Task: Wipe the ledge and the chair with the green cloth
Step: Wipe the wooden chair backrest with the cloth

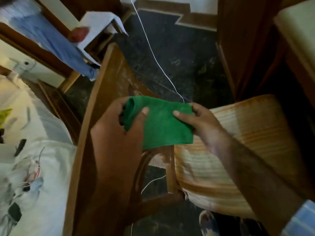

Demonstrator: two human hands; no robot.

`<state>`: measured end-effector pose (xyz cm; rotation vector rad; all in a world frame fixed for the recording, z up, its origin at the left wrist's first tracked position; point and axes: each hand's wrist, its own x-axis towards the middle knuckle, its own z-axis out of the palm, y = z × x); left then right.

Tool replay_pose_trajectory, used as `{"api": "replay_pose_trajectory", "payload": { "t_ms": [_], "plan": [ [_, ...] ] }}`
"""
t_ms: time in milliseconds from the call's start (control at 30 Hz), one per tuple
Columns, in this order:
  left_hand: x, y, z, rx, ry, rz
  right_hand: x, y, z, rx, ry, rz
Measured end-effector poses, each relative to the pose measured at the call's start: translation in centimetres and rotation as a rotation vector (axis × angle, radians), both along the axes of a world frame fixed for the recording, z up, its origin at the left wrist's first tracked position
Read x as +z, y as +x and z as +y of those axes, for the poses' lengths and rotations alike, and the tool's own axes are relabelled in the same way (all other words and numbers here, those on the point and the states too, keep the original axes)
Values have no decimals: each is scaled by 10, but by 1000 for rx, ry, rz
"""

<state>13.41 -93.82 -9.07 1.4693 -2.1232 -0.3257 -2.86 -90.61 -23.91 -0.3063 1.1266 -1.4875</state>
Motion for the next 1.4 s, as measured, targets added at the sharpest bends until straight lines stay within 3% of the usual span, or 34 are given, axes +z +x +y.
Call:
{"api": "replay_pose_trajectory", "payload": {
  "t_ms": [167, 233, 333, 500, 667, 833, 1000, 1233, 1400],
  "plan": [
    [56, 14, -47, -89, -216, -313, 36, 46, -38, 7, 72, -15],
    [60, 22, -69, -125, -212, -406, 44, 65, -45, 17, 125, 176],
    [53, 39, -93, -191, -187, -454, 55, 93, -43, -34, 57, 718],
    [26, 60, -100, -209, -232, -331, 61, 146, -36, 205, -353, 906],
    [6, 78, -81, -12, -63, -53, 49, 165, -50, 197, -377, 876],
    [2, 76, -85, -263, 226, -144, 47, 152, -104, 51, -319, 800],
    [2, 56, -105, -321, 131, -388, 24, 125, -153, -72, -234, 783],
    [0, 36, -132, -325, 85, -462, -48, 107, -152, 12, 116, 577],
    [-2, 36, -132, -315, 86, -465, -61, 97, -141, 9, 53, 438]
  ]
}}
